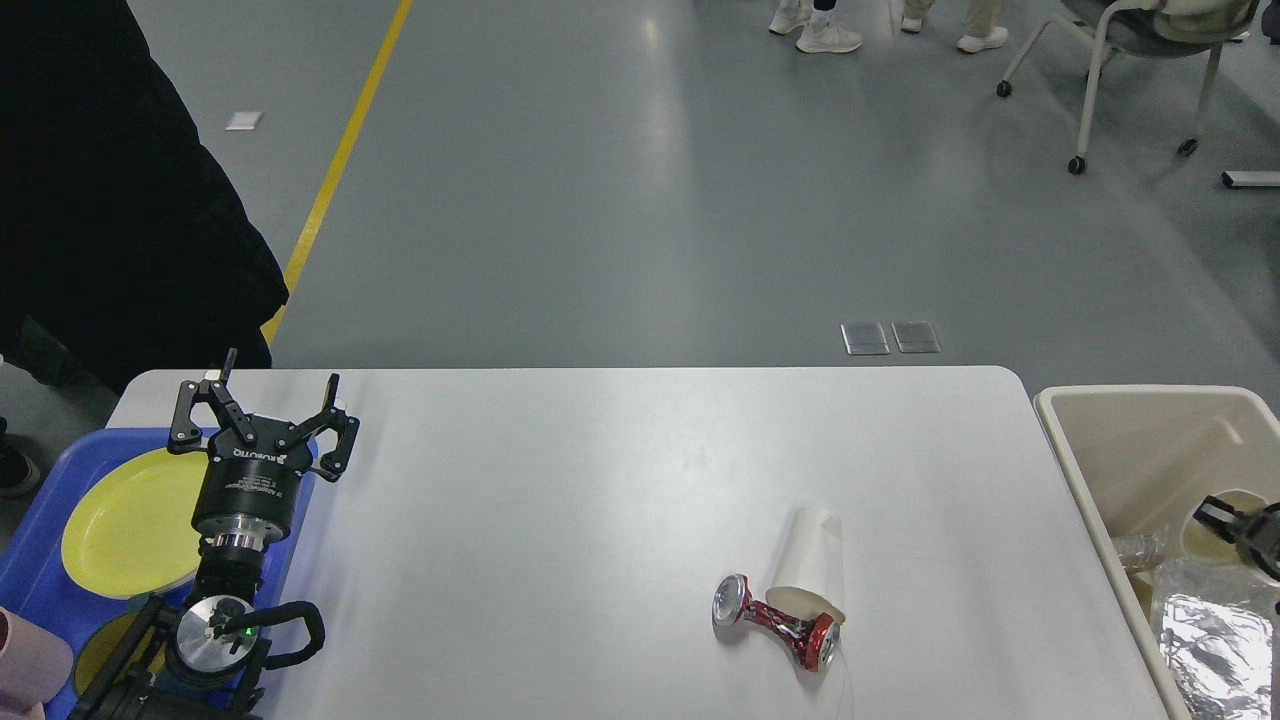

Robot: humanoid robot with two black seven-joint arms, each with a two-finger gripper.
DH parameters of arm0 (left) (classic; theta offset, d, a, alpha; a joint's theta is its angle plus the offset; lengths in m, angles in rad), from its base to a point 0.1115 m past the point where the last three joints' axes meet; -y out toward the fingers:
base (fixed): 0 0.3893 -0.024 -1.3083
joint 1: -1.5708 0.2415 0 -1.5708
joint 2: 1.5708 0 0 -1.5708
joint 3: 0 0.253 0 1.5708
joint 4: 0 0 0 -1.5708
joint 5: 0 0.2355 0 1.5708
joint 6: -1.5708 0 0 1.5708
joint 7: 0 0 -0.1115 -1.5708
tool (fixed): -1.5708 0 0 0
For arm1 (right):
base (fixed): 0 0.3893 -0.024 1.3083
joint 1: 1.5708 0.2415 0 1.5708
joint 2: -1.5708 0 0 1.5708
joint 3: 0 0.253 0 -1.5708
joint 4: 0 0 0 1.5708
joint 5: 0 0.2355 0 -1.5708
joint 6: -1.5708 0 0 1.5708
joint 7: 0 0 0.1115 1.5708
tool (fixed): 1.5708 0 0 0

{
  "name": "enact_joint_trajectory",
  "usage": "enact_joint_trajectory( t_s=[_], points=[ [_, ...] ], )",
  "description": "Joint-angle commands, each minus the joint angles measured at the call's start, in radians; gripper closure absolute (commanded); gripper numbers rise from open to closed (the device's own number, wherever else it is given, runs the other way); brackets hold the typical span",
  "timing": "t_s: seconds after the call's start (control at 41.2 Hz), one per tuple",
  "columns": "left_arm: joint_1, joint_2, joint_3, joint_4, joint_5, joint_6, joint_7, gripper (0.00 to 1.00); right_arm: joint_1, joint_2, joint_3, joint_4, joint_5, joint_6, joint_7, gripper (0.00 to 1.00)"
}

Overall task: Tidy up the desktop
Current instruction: 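Carry the white cup to the bin and drop it in, then raise the right gripper from the bin back over the table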

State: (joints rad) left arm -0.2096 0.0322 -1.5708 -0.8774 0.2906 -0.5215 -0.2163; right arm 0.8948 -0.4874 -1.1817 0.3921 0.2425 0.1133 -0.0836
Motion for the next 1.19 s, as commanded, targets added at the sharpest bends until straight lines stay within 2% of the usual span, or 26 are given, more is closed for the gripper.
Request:
enact_joint_trajectory(
  t_s=[0.0,0.194,0.34,0.558,0.582,0.606,0.679,0.728,0.97,1.164],
  points=[
    [-0.001,0.0,0.0,0.0,0.001,0.0,0.0,0.04,-0.135,0.047,0.014,-0.117,0.003,-0.056,-0.012,1.0],
    [0.001,0.0,0.0,0.0,-0.001,0.0,0.0,0.04,-0.307,0.115,0.01,-0.263,0.011,-0.119,-0.042,1.0],
    [0.001,0.0,0.0,0.0,0.001,0.0,0.0,0.04,-0.338,0.119,0.014,-0.271,0.011,-0.159,-0.062,1.0],
    [-0.001,0.0,0.0,0.0,-0.001,0.0,0.0,0.04,-0.349,0.118,0.014,-0.271,0.009,-0.181,-0.061,1.0],
    [-0.001,0.0,0.0,0.0,-0.001,0.0,0.0,0.04,-0.35,0.116,0.014,-0.269,0.008,-0.187,-0.061,0.9],
    [0.001,0.0,0.0,0.0,0.001,0.0,0.0,0.04,-0.35,0.116,0.014,-0.269,0.008,-0.196,-0.061,0.67],
    [-0.001,0.0,0.0,0.0,-0.001,0.0,0.0,0.04,-0.35,0.118,0.014,-0.268,0.006,-0.215,-0.061,0.32],
    [0.001,0.0,0.0,0.0,0.001,0.0,0.0,0.04,-0.349,0.119,0.011,-0.266,0.006,-0.231,-0.059,0.0],
    [-0.001,0.0,0.0,0.0,-0.001,0.0,0.0,0.04,-0.335,0.125,0.017,-0.243,0.003,-0.228,-0.058,0.0],
    [-0.001,0.0,0.0,0.0,0.001,0.0,0.0,0.04,-0.168,0.06,0.008,-0.083,-0.006,-0.19,-0.056,0.0]
  ],
)
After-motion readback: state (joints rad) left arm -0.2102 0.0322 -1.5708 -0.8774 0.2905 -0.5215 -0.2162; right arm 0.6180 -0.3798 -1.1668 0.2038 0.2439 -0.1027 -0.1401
